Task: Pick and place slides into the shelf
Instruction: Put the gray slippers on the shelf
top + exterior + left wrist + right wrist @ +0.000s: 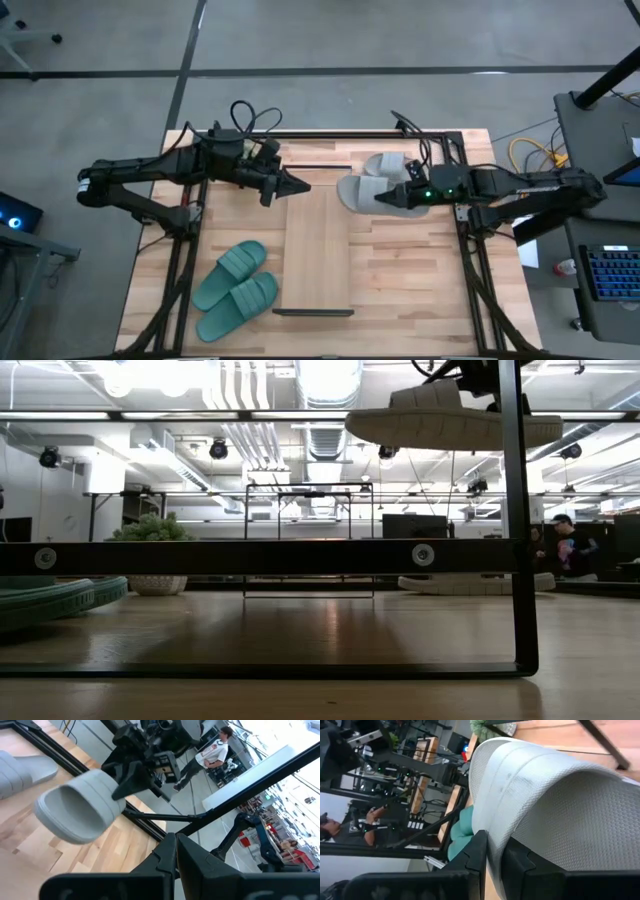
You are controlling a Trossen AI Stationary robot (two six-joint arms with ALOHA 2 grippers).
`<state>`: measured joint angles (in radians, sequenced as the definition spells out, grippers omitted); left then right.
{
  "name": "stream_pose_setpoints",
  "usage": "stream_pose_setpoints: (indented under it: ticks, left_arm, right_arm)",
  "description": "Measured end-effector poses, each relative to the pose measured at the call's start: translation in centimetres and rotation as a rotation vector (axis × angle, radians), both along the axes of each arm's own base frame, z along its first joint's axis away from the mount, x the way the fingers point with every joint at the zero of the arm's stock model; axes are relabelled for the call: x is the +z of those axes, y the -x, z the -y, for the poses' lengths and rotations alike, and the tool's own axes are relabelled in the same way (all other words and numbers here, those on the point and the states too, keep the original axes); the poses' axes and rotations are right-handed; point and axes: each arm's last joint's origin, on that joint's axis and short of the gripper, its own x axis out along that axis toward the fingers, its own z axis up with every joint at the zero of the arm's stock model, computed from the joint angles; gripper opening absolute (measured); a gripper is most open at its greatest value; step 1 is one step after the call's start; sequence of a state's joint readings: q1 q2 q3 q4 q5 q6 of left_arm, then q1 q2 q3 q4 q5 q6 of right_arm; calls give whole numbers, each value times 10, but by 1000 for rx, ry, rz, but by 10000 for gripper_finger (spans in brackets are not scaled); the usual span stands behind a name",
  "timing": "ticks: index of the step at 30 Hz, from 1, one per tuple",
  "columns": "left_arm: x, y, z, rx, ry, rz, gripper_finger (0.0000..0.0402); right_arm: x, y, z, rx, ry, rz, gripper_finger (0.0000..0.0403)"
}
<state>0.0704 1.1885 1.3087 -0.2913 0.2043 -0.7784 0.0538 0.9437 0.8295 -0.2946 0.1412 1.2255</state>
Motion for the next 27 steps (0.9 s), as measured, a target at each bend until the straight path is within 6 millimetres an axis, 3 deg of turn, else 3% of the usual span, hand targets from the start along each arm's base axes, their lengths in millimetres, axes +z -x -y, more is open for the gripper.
stream_pose_setpoints:
  ticks: [19, 27]
  left_arm:
    - [11, 8, -1, 7, -6, 73, 0]
    - [11, 8, -1, 7, -4, 74, 0]
  right_arm:
    - [-28, -54, -37, 88, -68, 33, 34]
    - [-39, -71, -41, 83, -84, 53, 34]
